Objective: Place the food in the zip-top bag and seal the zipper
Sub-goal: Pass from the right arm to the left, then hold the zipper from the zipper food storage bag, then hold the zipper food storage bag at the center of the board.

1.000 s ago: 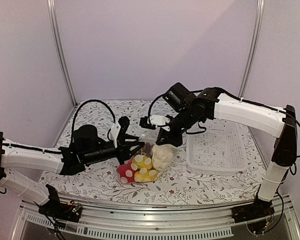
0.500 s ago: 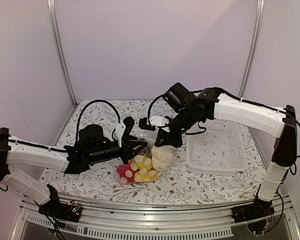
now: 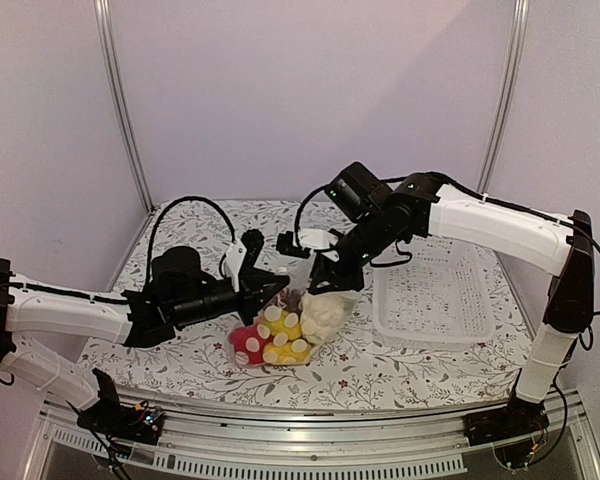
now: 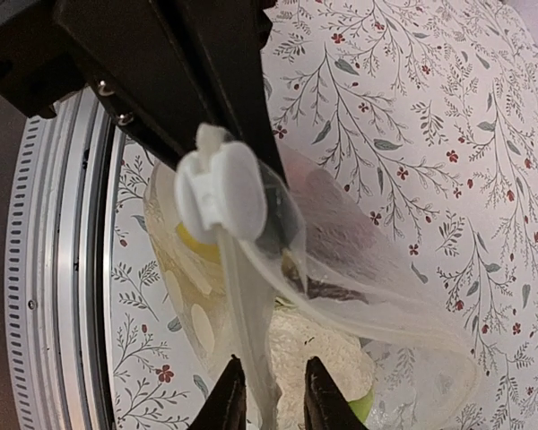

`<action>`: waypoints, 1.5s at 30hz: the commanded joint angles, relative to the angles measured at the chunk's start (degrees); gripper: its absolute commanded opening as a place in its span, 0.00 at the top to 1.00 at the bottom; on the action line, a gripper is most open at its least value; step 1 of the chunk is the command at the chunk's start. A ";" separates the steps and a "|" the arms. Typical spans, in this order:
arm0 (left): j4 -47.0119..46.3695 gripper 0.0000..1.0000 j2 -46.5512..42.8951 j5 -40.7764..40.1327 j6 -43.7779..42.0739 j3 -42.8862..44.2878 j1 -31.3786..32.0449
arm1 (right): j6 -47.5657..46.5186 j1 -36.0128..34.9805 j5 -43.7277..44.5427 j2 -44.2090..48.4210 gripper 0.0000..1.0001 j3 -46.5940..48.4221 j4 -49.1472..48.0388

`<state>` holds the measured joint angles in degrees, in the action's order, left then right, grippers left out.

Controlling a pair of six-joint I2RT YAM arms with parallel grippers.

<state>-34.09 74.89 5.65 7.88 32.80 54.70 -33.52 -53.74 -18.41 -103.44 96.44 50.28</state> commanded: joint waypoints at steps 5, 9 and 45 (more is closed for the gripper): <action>-0.31 1.00 -2.06 0.01 -0.87 -0.34 0.20 | -2.95 -0.85 1.94 5.45 0.58 4.85 -2.05; -0.93 1.00 -2.45 -0.10 -0.41 -0.85 0.15 | -4.15 -1.55 -1.36 5.13 0.54 4.88 -3.65; -1.98 0.87 -3.63 0.54 0.34 -1.47 0.19 | -3.61 -3.31 -3.38 -2.58 0.94 6.30 -7.33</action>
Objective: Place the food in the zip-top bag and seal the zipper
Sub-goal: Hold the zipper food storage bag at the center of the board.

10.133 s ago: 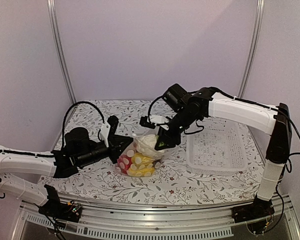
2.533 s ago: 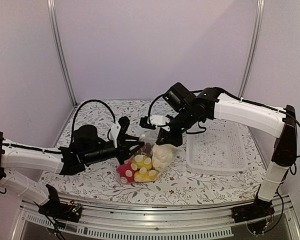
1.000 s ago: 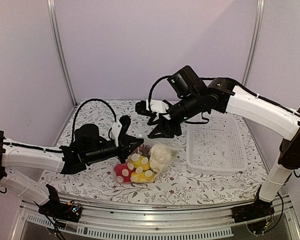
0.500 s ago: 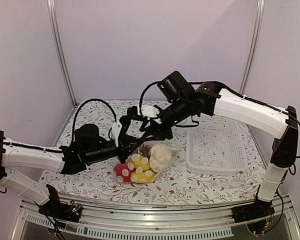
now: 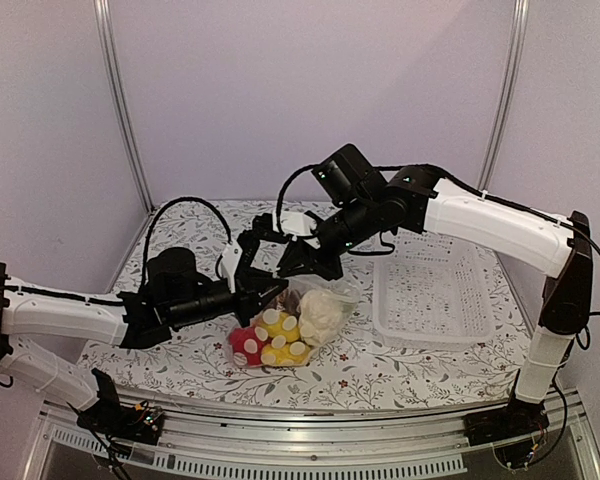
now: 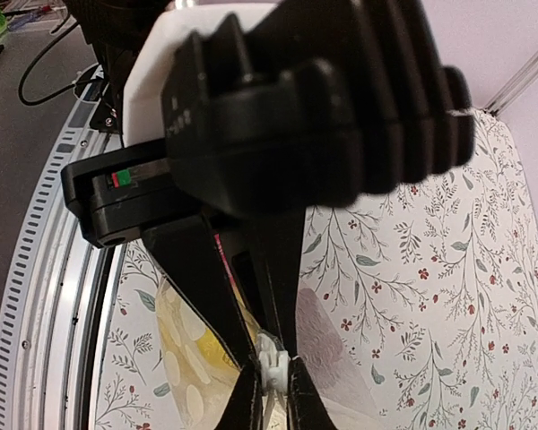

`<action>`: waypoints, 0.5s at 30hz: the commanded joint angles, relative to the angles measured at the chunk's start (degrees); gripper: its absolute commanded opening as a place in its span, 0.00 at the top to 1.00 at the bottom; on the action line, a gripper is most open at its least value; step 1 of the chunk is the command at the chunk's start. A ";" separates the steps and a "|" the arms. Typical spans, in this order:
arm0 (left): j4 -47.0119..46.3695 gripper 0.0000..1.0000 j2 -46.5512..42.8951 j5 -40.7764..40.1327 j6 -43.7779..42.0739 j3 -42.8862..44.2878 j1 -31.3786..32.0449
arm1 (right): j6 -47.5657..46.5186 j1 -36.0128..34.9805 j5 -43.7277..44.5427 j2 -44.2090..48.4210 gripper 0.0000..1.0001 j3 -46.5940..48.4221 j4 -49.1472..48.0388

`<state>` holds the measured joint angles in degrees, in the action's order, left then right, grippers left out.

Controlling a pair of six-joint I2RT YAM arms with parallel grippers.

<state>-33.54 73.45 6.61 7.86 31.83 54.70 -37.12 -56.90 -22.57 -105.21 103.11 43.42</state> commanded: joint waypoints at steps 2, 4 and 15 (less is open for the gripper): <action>-2.41 0.88 -2.57 -0.44 0.16 -0.51 0.18 | 0.02 -0.14 0.76 -0.67 0.94 -0.38 -0.48; -2.17 0.90 -2.94 -0.54 0.00 -0.40 0.26 | -0.17 -0.15 0.98 -0.55 0.94 -0.37 -0.32; -1.55 1.00 -4.00 -1.26 0.03 -0.62 0.23 | -0.83 0.19 2.23 -0.86 0.95 -0.75 0.16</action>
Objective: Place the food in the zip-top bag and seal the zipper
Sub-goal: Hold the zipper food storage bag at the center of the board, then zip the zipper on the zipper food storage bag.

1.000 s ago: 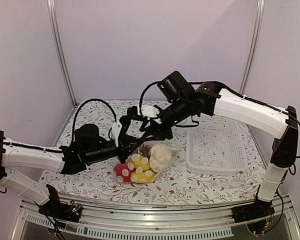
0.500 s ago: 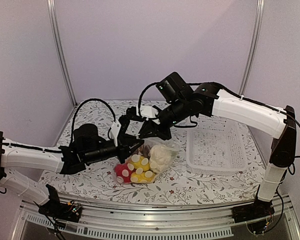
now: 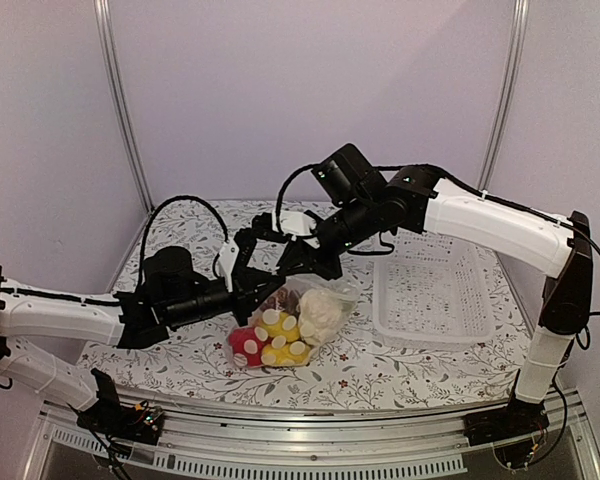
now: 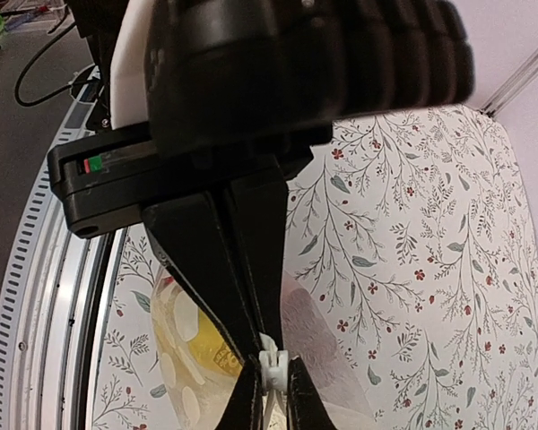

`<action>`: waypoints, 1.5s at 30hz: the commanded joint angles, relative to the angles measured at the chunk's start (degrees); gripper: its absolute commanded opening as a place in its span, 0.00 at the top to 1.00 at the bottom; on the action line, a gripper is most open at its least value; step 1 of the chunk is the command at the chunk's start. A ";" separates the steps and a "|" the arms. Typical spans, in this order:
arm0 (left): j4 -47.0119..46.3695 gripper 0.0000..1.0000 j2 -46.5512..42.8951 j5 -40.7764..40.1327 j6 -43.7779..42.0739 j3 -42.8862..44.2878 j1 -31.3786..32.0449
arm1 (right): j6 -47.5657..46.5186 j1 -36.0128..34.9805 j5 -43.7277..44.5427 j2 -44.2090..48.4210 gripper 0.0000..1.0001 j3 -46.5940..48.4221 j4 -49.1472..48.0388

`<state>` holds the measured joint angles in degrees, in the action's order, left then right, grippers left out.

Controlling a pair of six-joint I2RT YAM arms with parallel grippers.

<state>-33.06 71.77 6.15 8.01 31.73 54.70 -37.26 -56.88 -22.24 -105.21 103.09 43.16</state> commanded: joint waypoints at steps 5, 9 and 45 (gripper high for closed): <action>-1.89 1.00 -4.19 -1.96 -0.32 -1.61 0.25 | -1.13 2.63 0.31 -1.59 0.95 -0.92 1.87; -1.45 1.00 -5.67 -3.05 -0.55 -2.51 0.24 | -1.43 4.50 -0.17 -2.18 0.95 -1.74 2.57; -2.27 1.00 -11.79 -9.73 -1.52 -8.98 -0.19 | -2.93 17.68 0.93 0.85 0.94 -12.30 1.02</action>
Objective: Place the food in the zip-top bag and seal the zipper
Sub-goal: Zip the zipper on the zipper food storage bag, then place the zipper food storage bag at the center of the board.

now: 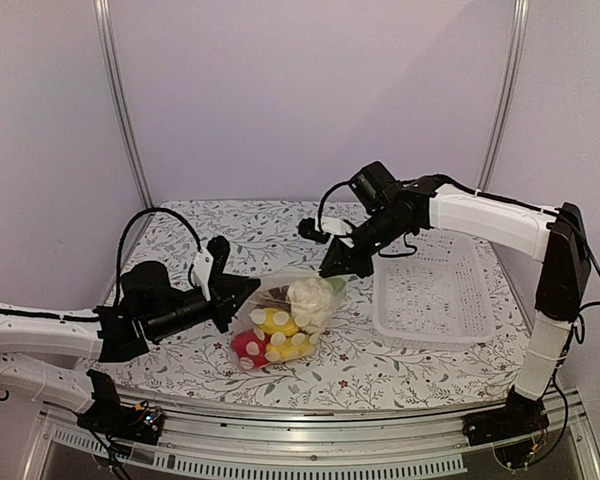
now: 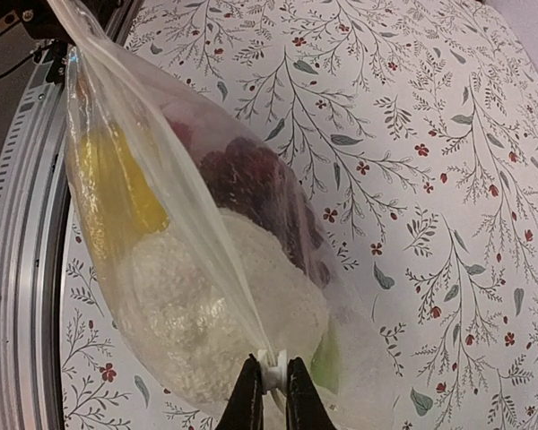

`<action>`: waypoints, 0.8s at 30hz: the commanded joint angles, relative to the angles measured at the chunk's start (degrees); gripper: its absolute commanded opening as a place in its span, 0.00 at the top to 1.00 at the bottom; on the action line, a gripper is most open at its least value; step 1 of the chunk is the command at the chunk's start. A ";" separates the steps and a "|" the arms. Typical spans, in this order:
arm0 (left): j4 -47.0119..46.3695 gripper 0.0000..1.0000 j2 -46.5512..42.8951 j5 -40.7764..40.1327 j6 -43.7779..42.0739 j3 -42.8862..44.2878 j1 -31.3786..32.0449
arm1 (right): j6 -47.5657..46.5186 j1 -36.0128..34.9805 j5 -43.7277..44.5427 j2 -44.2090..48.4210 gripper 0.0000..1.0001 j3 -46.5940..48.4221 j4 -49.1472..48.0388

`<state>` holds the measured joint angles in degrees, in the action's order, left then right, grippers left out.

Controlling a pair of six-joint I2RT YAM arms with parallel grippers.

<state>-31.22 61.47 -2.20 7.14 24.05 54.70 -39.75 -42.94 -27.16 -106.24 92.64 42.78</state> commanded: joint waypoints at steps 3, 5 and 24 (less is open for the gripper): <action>-4.68 1.00 -1.15 -1.36 -0.44 -1.68 -0.38 | -0.38 4.26 5.56 1.91 0.92 -2.30 1.26; -4.72 1.00 -0.80 -1.16 -0.31 -1.64 -0.37 | -0.21 4.24 5.39 2.12 0.92 -2.46 1.10; -0.48 1.00 11.90 -4.53 -8.91 15.70 -4.08 | 11.31 19.12 -2.51 17.47 0.40 -5.52 1.60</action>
<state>-33.01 70.98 -6.74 4.29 32.32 53.43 -32.91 -31.64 -28.93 -92.18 91.13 44.99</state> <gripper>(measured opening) 0.004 0.582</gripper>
